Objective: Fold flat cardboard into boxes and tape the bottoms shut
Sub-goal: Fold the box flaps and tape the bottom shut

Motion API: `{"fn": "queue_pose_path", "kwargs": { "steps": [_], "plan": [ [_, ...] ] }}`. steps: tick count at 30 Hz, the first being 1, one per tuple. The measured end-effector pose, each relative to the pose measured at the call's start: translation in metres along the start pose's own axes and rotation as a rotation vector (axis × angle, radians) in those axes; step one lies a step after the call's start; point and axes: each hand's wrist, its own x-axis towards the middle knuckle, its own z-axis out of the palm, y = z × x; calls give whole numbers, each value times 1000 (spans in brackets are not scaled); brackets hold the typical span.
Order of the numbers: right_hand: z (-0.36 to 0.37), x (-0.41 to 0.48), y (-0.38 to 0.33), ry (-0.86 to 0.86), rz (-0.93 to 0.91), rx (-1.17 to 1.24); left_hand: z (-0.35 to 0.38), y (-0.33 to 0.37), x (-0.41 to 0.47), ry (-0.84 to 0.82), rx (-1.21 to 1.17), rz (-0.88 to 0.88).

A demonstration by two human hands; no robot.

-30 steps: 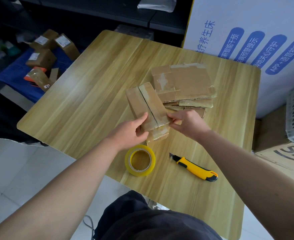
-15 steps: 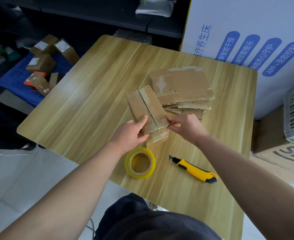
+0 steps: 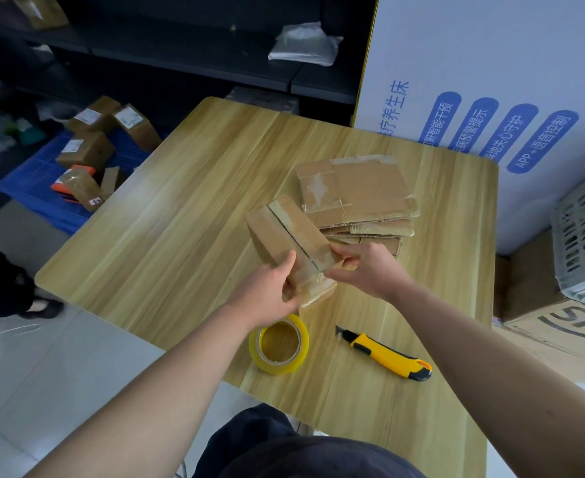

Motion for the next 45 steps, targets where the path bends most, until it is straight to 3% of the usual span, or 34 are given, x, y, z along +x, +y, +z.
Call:
{"fn": "queue_pose_path", "kwargs": {
  "steps": [5, 10, 15, 20, 24, 28, 31, 34, 37, 41, 45],
  "plan": [
    [-11, 11, 1, -22, 86, 6, 1, 5, 1, 5, -234, 33],
    [-13, 11, -2, -38, 78, -20, -34, -27, 24, 203, 7, 67],
    [-5, 3, -11, -83, 85, -158, -56, -45, 52, -80, 189, 13],
    [0, 9, -11, -157, 147, -301, -61, -37, 68, -110, 228, -42],
    [-17, 20, -10, -185, 146, -377, -62, -44, 69, -246, 111, -52],
    [-16, 18, -12, -22, 237, -420, -67, -52, 75, -288, 13, 27],
    [-6, 9, -13, 188, 445, -357, -70, -54, 79, -276, 2, 123],
    [7, -1, -17, 238, 567, -182, -63, -50, 79, -250, -14, 145],
    [18, -11, -21, 214, 529, -25, -51, -39, 71, -314, -75, 174],
    [24, -16, -20, 167, 506, -14, -39, -27, 57, -398, -179, 188],
    [30, -20, -18, 212, 453, 23, -30, -29, 50, -349, -196, 176]
  ]
}}
